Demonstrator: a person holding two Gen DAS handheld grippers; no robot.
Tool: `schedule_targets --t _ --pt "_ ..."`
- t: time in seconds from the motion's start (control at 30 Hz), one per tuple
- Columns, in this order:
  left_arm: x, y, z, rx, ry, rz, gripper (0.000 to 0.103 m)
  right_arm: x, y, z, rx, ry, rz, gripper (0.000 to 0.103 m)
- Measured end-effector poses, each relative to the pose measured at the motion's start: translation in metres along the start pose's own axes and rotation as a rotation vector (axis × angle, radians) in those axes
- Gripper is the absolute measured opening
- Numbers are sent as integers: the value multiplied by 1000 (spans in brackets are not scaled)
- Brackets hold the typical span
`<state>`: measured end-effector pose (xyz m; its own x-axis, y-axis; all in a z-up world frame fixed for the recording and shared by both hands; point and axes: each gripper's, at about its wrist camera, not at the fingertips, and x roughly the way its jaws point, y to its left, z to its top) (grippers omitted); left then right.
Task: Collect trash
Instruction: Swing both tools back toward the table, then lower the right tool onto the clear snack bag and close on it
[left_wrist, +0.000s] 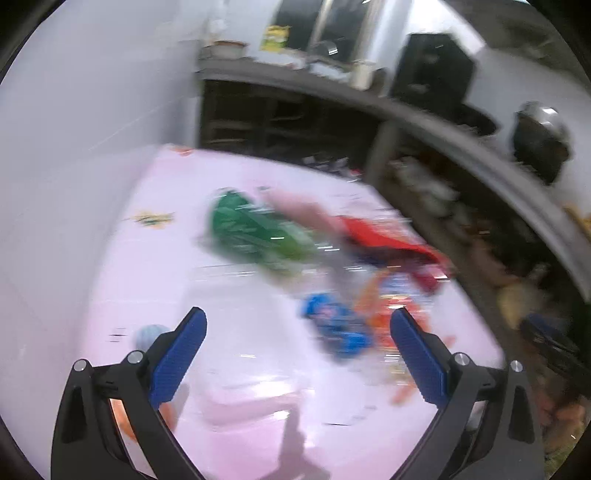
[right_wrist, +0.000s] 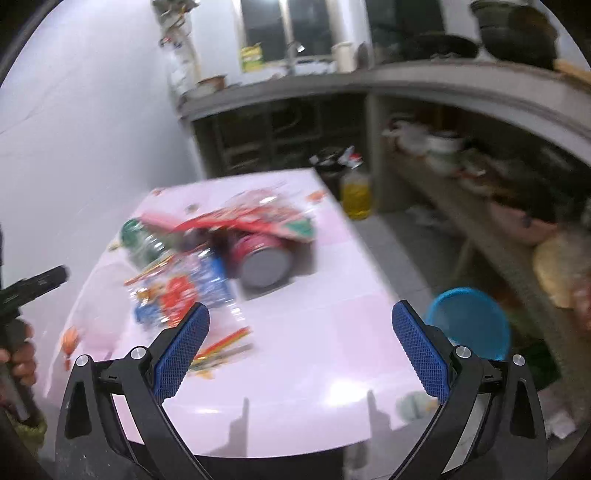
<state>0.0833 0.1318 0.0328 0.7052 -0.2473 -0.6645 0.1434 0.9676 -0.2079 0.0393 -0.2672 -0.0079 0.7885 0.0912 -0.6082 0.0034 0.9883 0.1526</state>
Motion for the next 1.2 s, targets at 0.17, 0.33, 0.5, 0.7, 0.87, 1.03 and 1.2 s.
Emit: schedule_targets --t 0.17,0.33,0.5,0.7,0.87,1.03,1.2 --pt "41 26 1 -49 127 93 97 17 11 1 -5 59 57 95" --pt "66 26 -2 -64 175 128 97 12 16 -6 8 90 87 95" --pt "81 27 -5 -62 219 139 97 24 15 -3 34 137 156 95" --pt "84 34 -8 -90 210 135 88 44 23 4 54 194 259 95" --pt "80 35 -13 -86 186 127 88 71 25 10 105 248 351 95" --pt "79 36 -15 -92 167 122 88 99 13 9 214 327 413 86" --pt "79 37 -15 -91 157 114 88 114 0 3 332 399 467 79"
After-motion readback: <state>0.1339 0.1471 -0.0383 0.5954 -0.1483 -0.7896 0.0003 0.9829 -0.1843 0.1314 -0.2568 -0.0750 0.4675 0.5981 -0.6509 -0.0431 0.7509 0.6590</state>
